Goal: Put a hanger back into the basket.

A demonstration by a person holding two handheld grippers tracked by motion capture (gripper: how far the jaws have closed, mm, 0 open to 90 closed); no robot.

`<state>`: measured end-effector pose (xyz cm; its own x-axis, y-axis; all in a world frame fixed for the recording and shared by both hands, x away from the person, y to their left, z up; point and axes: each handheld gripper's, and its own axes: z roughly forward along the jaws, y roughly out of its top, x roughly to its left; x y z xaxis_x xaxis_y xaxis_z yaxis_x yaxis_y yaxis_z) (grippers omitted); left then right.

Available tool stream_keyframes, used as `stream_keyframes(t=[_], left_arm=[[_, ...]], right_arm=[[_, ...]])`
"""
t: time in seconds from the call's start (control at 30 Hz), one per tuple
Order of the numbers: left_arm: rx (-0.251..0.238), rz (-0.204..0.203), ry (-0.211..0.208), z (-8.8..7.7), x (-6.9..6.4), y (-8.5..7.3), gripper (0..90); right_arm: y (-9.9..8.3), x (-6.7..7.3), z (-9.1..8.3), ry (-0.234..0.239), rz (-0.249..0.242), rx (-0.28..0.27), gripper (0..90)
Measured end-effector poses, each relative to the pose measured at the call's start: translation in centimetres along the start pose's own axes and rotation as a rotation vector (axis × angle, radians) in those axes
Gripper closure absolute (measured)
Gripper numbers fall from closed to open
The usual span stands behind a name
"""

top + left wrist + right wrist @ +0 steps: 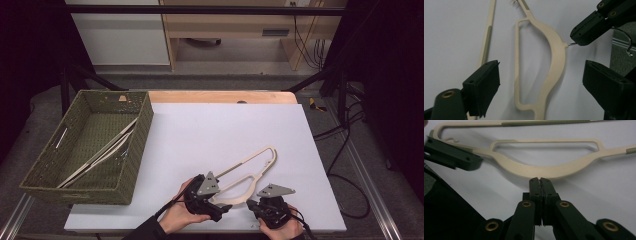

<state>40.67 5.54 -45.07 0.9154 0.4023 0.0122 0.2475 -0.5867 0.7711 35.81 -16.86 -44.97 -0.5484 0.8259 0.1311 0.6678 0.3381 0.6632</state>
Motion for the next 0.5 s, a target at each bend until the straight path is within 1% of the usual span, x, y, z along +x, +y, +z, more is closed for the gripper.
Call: stream_keyframes(t=[0.03, 0.07, 0.1, 0.13, 0.17, 0.2, 0.27, 0.3, 0.37, 0.4, 0.47, 0.5], left_arm=[[0.016, 0.016, -0.003, 0.2, 0.0, 0.1, 17.2], [0.038, 0.027, -0.011, 0.6, -0.1, 0.3, 19.6], [0.052, 0.036, -0.015, 0.9, -0.1, 0.5, 21.9], [0.055, 0.034, -0.02, 1.2, -0.2, 0.5, 22.7], [0.061, 0.04, -0.027, 1.4, -0.2, 0.6, 24.4], [0.079, 0.048, -0.034, 1.7, -0.2, 0.7, 26.3], [0.106, 0.067, -0.045, 2.1, -0.3, 0.9, 28.4], [0.111, 0.07, -0.044, 2.3, -0.4, 0.9, 30.4], [0.131, 0.087, -0.053, 2.7, -0.5, 1.2, 34.7], [0.14, 0.097, -0.055, 2.8, -0.5, 1.3, 36.2], [0.146, 0.11, -0.05, 3.2, -0.7, 1.5, 40.2], [0.143, 0.11, -0.055, 3.3, -0.8, 1.6, 42.9]], right_arm=[[0.1, -0.1, 0.0, 0.003, -0.014, -0.002, 89.6], [0.1, 0.0, -0.1, 0.011, -0.005, -0.006, 89.6], [0.1, -0.2, -0.1, 0.008, -0.019, -0.011, 89.6], [0.2, -0.2, -0.2, 0.006, -0.026, -0.011, 89.6], [0.2, -0.1, -0.2, 0.006, -0.017, -0.01, 89.6], [0.3, 0.0, -0.3, 0.001, -0.001, -0.01, 89.6], [0.4, -0.1, -0.4, 0.006, -0.011, -0.012, 89.6], [0.5, -0.2, -0.5, 0.008, -0.016, -0.016, 89.7], [0.6, -0.1, -0.7, 0.0, -0.012, -0.008, 89.7], [0.7, -0.2, -0.8, 0.001, -0.02, -0.013, 89.7], [0.9, -0.1, -1.0, -0.004, -0.015, -0.015, 89.7], [0.9, -0.3, -1.1, 0.0, -0.041, -0.027, 89.8]])
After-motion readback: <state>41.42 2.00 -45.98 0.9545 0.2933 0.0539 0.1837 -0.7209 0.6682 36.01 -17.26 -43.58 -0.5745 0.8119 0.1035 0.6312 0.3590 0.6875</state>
